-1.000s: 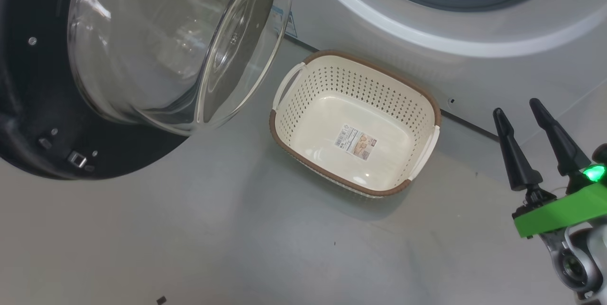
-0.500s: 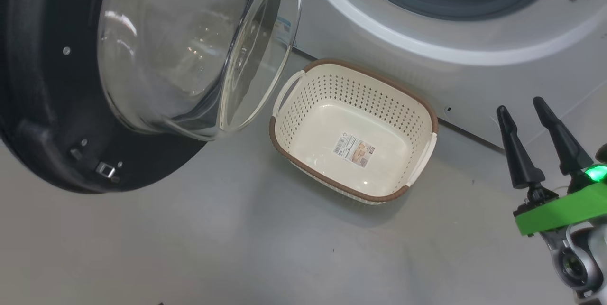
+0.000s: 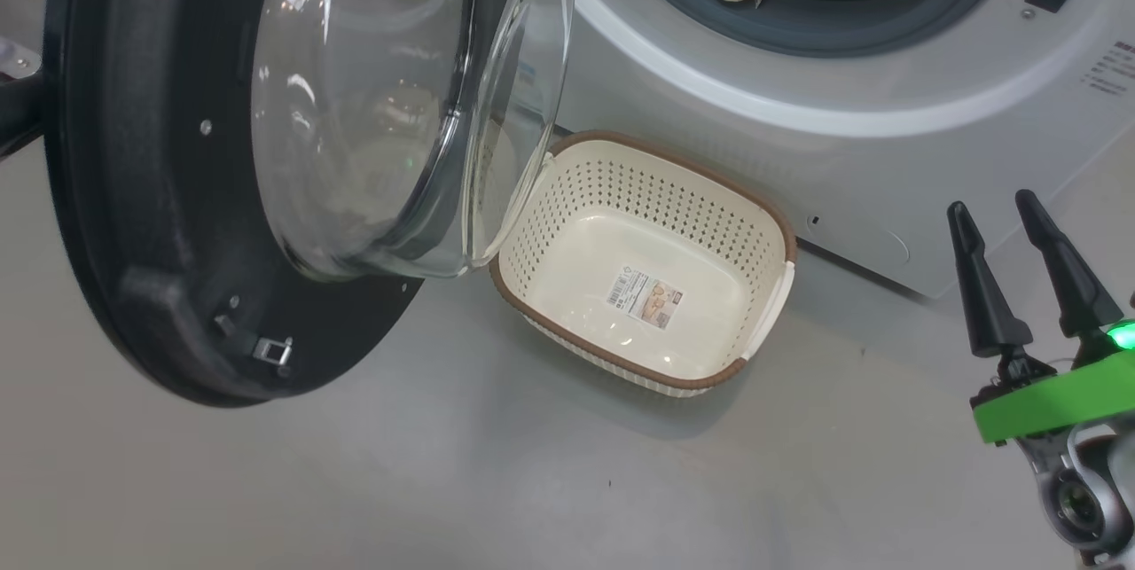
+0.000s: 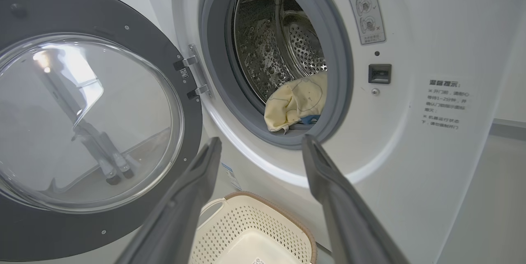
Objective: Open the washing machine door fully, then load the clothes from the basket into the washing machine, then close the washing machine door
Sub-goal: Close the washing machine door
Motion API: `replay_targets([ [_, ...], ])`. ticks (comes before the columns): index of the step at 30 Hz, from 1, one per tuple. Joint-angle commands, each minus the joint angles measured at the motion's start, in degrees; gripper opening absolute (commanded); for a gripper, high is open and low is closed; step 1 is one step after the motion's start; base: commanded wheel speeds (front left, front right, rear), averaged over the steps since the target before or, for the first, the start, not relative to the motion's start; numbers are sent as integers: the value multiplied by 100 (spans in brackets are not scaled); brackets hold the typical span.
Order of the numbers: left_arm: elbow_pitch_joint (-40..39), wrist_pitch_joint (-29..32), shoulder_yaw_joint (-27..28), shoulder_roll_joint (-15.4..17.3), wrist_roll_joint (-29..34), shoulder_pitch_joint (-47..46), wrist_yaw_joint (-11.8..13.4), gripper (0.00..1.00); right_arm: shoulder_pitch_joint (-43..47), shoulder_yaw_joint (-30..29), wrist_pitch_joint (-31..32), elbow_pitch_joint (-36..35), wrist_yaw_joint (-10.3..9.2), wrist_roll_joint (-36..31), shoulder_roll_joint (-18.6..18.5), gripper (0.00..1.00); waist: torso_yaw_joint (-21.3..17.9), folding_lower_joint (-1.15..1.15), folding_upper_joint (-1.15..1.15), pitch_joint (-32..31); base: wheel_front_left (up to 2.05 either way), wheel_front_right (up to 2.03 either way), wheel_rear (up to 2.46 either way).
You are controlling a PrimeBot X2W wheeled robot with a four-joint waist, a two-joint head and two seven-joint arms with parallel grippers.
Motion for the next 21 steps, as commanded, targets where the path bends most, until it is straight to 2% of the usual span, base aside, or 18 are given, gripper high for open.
replay_targets([
  [1,-278,79,282,268,13,-143,-25,0,22,7,-37,-145,58,-32,-69,100,-36,0,0,-34,0,0,0],
  [21,-1028,334,58,-346,259,-193,-25,0,265,-231,-37,-76,58,-62,211,100,-696,0,0,-362,0,0,0],
])
